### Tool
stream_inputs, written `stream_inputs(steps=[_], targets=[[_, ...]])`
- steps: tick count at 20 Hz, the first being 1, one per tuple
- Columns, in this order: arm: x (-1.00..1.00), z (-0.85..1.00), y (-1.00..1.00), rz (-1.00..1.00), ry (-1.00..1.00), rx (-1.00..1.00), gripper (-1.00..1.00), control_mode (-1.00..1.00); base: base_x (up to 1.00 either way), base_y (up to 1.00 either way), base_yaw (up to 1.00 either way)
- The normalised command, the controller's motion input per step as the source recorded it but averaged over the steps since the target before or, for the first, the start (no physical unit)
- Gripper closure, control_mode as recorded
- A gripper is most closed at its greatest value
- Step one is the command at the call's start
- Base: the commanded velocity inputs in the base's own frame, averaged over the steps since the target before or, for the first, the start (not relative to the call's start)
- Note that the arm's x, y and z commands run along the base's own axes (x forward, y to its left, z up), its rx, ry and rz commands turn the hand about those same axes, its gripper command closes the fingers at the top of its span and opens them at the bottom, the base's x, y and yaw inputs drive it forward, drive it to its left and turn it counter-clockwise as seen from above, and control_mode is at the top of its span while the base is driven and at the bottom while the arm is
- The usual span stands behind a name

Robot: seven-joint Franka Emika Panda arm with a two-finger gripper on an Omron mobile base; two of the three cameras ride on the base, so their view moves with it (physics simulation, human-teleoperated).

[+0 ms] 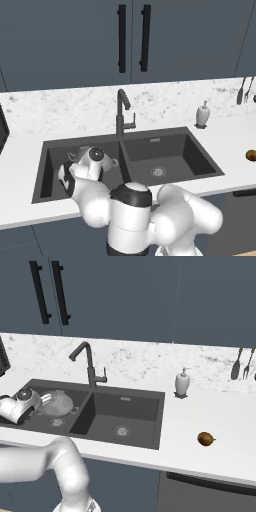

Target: Put the colander in the sink, put the pear in the colander, and turn on the sink faucet and pour water over the colander.

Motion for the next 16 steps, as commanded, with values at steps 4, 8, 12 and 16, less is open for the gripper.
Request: stream_inputs(steps=[4, 8, 12, 16], targets=[[0.59, 0.00, 0.70, -0.22, 0.05, 0.00, 1.00, -1.00, 0.00, 0.00, 0.00], [0.51, -0.11, 0.54, -0.17, 0.24, 0.00, 1.00, -1.00, 0.00, 0.00, 0.00], [0.39, -0.08, 0.35, -0.15, 0.23, 0.00, 1.00, -1.00, 0.00, 0.00, 0.00], [0.11, 0.00, 0.03, -0.20, 0.30, 0.00, 1.00, -1.00, 0.00, 0.00, 0.00]])
